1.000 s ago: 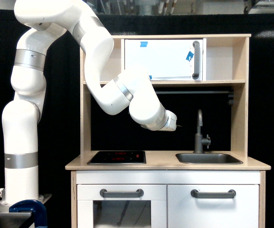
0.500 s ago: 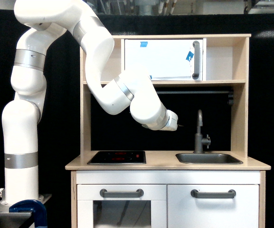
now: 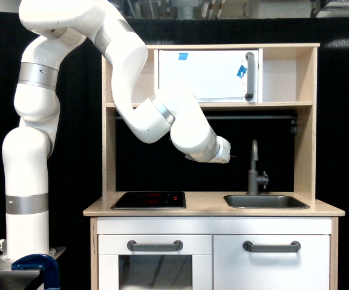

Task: Open the oven door

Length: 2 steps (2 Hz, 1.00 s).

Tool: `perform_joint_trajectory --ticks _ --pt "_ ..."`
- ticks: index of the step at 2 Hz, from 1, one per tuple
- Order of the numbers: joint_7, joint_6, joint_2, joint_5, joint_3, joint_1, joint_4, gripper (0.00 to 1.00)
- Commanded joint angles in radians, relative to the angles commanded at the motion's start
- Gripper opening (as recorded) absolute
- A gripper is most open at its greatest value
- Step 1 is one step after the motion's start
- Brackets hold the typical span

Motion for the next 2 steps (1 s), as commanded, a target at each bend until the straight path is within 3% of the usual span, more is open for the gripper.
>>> perform_joint_trajectory --ticks 1,2 --pt "0.222 -0.057 -0.088 0.019 0.083 0.006 0.132 1.00" --pt "0.420 -0.175 -0.161 0.050 0.187 0.055 0.240 1.00"
